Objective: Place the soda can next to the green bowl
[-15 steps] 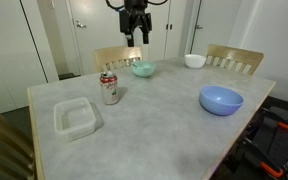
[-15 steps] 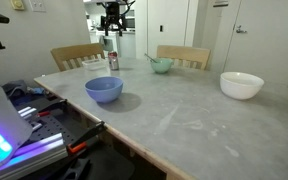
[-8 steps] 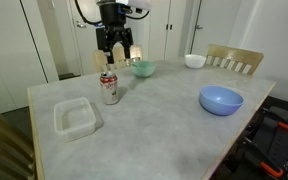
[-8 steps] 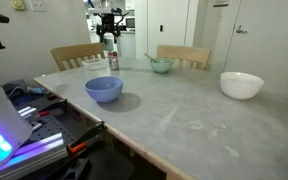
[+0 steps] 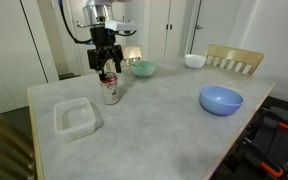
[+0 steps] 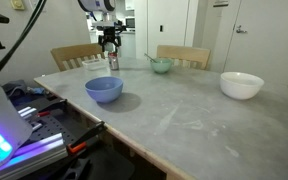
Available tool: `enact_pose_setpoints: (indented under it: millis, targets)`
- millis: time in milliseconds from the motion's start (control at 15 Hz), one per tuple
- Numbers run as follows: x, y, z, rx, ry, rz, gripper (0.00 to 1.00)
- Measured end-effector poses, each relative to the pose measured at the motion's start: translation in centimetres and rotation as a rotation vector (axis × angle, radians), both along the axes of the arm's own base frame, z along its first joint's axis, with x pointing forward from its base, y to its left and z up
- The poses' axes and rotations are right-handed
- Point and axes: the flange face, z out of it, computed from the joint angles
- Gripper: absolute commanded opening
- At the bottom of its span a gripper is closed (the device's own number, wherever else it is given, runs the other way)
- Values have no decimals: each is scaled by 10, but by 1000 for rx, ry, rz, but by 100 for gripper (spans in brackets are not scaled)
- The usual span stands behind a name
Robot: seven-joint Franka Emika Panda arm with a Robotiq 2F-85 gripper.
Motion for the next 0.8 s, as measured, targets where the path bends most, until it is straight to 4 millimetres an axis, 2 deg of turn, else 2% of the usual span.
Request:
enact_pose_setpoints:
  millis: [200,267,333,600,800]
  targets:
    - [8,6,-9,10,-5,10,100]
    - [11,7,-10,12,-6,9,91]
    - [14,7,-11,10,-2,6,72]
    - [22,1,-8,-13,24,-16,45]
    - [26,-4,-5,-30,44,-27,44]
